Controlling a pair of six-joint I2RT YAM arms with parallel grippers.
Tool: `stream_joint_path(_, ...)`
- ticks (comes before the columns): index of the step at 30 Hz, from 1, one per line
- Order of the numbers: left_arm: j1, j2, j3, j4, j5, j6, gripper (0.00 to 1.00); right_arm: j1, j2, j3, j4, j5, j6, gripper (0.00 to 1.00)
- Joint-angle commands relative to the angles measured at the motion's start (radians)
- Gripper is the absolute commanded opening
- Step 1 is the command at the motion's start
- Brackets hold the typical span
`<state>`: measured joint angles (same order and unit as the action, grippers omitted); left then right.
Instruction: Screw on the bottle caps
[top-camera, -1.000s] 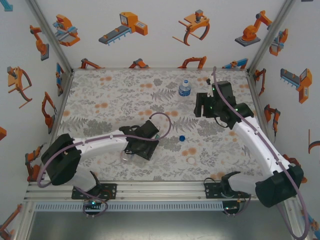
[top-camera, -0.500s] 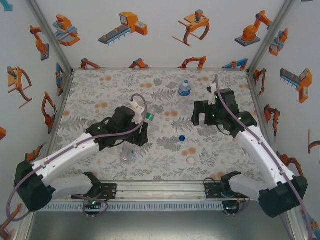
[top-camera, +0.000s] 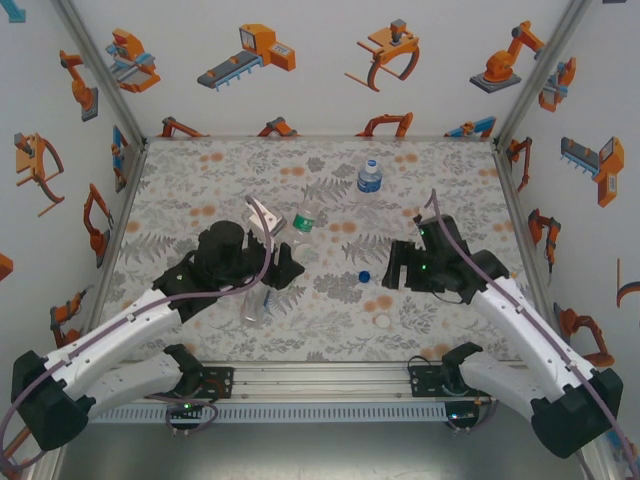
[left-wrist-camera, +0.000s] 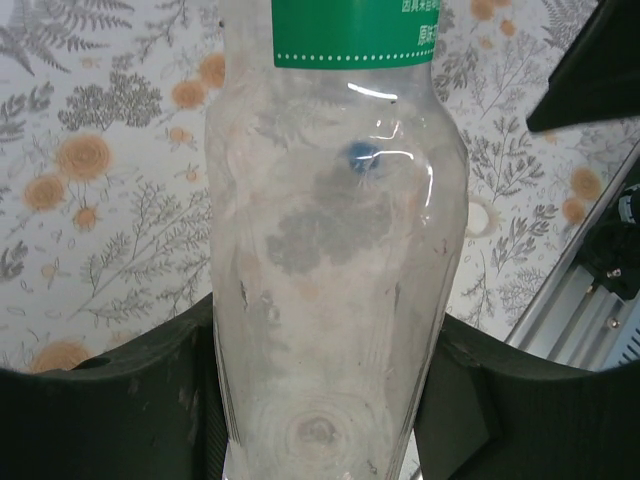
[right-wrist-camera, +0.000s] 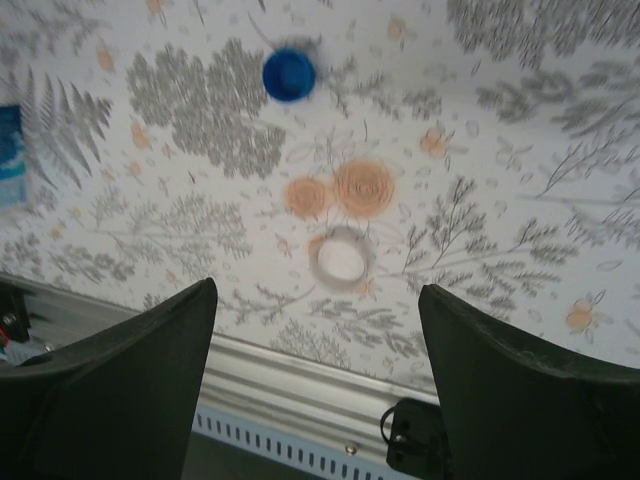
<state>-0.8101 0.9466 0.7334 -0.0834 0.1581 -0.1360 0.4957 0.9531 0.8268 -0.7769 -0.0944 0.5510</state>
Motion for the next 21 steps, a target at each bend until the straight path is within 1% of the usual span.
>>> stream_joint_path(1, 0.005, -0.01, -0.009, 0.154, 0.023, 0.053, 0.0, 0.092, -0.033, -0.056, -0.058, 0.083, 0.142, 0.69)
stream_joint_path(5, 0.005, 0.007, 0.006, 0.194, 0.025, 0.065, 0.0, 0.226, -0.013, -0.13, -0.031, 0.169, 0.225, 0.66)
stream_joint_path(9, 0.005, 0.026, 0.037, 0.176, 0.028, 0.07, 0.0, 0.298, 0.059, -0.181, 0.048, 0.183, 0.27, 0.64)
stream_joint_path(13, 0.005, 0.023, 0.044, 0.159, 0.016, 0.073, 0.0, 0.331, 0.143, -0.179, 0.097, 0.224, 0.276, 0.61)
stream_joint_path(21, 0.006, 0.002, 0.025, 0.151, -0.022, 0.063, 0.0, 0.333, 0.239, -0.194, 0.204, 0.254, 0.275, 0.54)
